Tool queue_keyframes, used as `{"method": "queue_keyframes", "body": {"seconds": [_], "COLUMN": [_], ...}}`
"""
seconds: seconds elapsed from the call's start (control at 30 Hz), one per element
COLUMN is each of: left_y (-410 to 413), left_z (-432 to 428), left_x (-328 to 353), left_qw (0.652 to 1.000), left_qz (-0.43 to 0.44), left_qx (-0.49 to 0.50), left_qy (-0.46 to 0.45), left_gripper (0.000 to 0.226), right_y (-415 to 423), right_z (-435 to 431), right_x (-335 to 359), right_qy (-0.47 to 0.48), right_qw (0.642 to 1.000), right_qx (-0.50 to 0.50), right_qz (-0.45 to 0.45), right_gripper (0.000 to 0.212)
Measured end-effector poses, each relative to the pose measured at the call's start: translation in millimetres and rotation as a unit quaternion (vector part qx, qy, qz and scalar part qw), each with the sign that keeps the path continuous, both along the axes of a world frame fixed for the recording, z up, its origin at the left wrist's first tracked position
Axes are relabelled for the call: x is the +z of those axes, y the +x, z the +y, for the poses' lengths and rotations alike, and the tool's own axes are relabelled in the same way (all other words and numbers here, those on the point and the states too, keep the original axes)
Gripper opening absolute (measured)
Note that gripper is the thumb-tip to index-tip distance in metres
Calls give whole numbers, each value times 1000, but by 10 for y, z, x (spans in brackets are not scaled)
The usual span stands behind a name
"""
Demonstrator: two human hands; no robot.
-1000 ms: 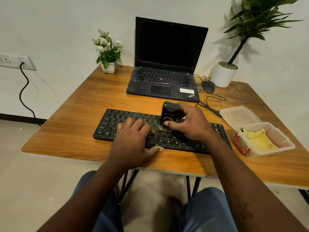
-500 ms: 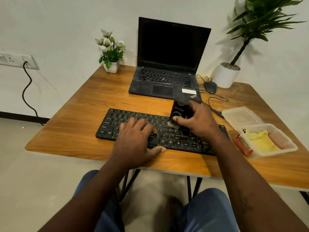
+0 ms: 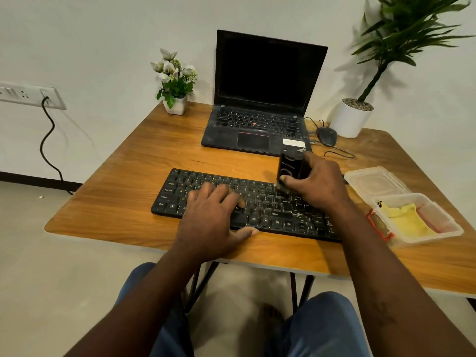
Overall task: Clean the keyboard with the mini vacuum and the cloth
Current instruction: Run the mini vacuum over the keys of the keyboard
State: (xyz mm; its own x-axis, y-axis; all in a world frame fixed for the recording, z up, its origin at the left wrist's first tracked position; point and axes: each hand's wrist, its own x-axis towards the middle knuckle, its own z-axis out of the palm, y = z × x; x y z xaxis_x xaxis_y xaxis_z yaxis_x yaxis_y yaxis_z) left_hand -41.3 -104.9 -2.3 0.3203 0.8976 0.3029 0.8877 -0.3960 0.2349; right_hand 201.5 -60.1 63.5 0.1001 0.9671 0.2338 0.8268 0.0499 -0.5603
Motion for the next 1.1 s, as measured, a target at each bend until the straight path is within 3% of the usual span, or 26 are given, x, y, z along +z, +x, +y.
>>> {"method": "queue_keyframes", "body": {"seconds": [0.07, 0.13, 0.23, 0.37, 0.43, 0.57, 0.63, 0.73, 0.83, 0.93, 1.1], "left_y": [5, 5, -3, -3, -5, -3, 0, 2, 4, 0, 7], "left_z": [7, 16, 24, 13, 8, 12, 15, 9, 5, 12, 15], "left_x": [-5, -18, -28, -5, 2, -6, -9, 2, 3, -2, -7], "left_qw": [1000, 1000, 1000, 1000, 1000, 1000, 1000, 1000, 1000, 1000, 1000], "left_qz": [-2, -9, -9, -8, -4, -2, -1, -5, -2, -3, -9], "left_qx": [-2, -3, -1, -3, -2, -1, -2, -1, 0, -1, -1], "left_qy": [-1, 3, -3, -4, -7, -5, -9, -5, -7, -5, 0], "left_gripper": [65, 67, 71, 70, 68, 67, 66, 65, 66, 66, 66], "right_y": [50, 4, -32, 125, 182, 48, 6, 81, 237, 257, 140], "right_z": [-19, -148, -291, -111, -84, -279, -325, -175, -28, 20, 40], "right_x": [36, 73, -20, -53, -10, 6, -65, -75, -29, -29, -55], "right_qy": [-6, -69, -129, -37, 5, -83, -104, -35, 29, 34, 33], "right_qw": [999, 984, 959, 997, 1000, 976, 970, 995, 999, 998, 994], "right_qx": [20, 133, 229, 33, -17, 155, 200, 83, -7, 32, 80], "right_qz": [29, 100, 108, 53, 11, 127, 93, 35, -27, 50, 63], "right_gripper": [57, 50, 48, 57, 55, 45, 44, 53, 52, 52, 50]}}
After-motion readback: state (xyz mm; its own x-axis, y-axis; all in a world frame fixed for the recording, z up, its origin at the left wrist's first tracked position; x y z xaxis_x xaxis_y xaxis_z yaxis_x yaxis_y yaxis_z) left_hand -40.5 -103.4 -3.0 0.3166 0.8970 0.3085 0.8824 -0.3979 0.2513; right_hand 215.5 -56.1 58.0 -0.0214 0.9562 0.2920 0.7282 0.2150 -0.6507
